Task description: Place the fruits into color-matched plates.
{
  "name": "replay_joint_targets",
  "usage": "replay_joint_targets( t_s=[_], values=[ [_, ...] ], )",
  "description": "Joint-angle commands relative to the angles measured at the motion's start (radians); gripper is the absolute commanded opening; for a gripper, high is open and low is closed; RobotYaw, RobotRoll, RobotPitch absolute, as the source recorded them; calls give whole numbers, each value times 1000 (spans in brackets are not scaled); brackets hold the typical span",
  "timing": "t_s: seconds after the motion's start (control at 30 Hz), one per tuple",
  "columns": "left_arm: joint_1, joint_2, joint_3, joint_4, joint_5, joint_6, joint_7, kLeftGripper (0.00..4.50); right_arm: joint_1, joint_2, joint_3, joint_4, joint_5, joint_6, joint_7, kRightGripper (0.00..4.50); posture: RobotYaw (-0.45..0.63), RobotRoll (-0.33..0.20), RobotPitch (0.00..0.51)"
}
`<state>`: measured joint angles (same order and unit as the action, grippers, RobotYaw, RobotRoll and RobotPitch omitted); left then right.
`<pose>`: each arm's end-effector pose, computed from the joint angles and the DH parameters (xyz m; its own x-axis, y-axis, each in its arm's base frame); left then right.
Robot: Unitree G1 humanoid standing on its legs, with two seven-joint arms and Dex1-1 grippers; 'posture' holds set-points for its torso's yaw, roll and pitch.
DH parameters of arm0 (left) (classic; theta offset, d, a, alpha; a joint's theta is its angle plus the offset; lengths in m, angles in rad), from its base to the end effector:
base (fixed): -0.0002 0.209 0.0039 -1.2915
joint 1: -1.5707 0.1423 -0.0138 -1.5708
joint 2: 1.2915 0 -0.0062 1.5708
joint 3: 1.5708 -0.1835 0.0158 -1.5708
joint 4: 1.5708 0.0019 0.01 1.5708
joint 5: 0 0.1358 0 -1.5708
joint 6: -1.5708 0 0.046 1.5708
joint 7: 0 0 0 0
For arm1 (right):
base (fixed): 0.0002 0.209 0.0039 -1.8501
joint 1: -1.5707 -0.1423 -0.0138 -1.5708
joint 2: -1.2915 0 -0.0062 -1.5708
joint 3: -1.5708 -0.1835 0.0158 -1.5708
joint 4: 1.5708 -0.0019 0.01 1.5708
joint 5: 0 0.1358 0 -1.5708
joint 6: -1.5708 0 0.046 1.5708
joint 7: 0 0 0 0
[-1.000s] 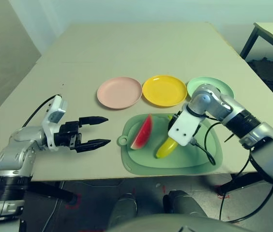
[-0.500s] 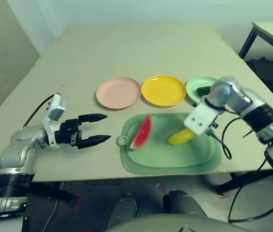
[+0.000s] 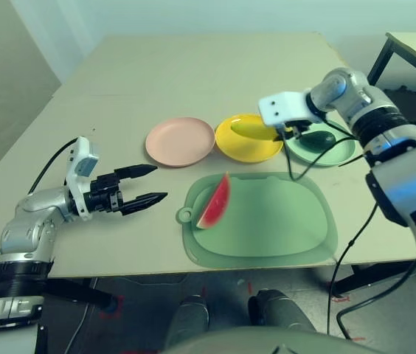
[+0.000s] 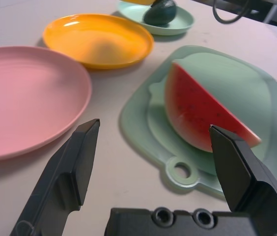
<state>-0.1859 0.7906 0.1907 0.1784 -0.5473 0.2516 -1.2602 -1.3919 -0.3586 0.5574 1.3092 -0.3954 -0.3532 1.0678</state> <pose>0.2248 0.3239 0.1334 0.5231 -0.8307 -0.1908 0.8453 0.5342 -0.0081 0.3781 -0.1360 0.2350 0.4390 0.4767 -0.7616 -0.7974 -0.1839 -0.5748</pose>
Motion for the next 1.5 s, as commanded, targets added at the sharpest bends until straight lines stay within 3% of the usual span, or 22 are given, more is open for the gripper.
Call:
replay_joint_targets(
  t_s=[0.03, 0.2, 0.4, 0.67, 0.97, 1.17, 1.37, 1.5],
  values=[
    [-18, -2, 16, -8, 15, 33, 59, 4500, 6, 18, -27, 26, -26, 40, -75, 1677, -10, 0, 49],
    [-47, -17, 40, -18, -11, 118, 164, 4500, 49, 50, -17, 42, -62, 70, -114, 1677, -4, 0, 53],
    [-40, -10, 35, -31, 3, 127, 172, 4500, 77, 79, -34, 49, -88, 95, -166, 1677, 0, 0, 57],
    [-21, -8, 38, -52, 1, 133, 168, 4500, 88, 83, -69, 46, -80, 92, -197, 4360, -1, 0, 54],
    [-22, -7, 27, -48, 17, 116, 152, 4500, 56, -6, -189, -6, 17, 25, -77, 4437, -5, 0, 46],
    [-19, -12, 6, -37, 46, 72, 125, 4500, 161, -117, -411, -149, 264, 169, 131, 4437, -14, 0, 48],
    [-46, -13, -9, -10, 55, 55, 84, 4500, 511, -183, -623, -652, 630, 590, 323, 4437, -59, 0, 46],
    [-97, -7, -33, 36, 67, 36, 38, 4500, 717, -152, -785, -898, 896, 819, 298, 4437, -83, 0, 42]
  ],
)
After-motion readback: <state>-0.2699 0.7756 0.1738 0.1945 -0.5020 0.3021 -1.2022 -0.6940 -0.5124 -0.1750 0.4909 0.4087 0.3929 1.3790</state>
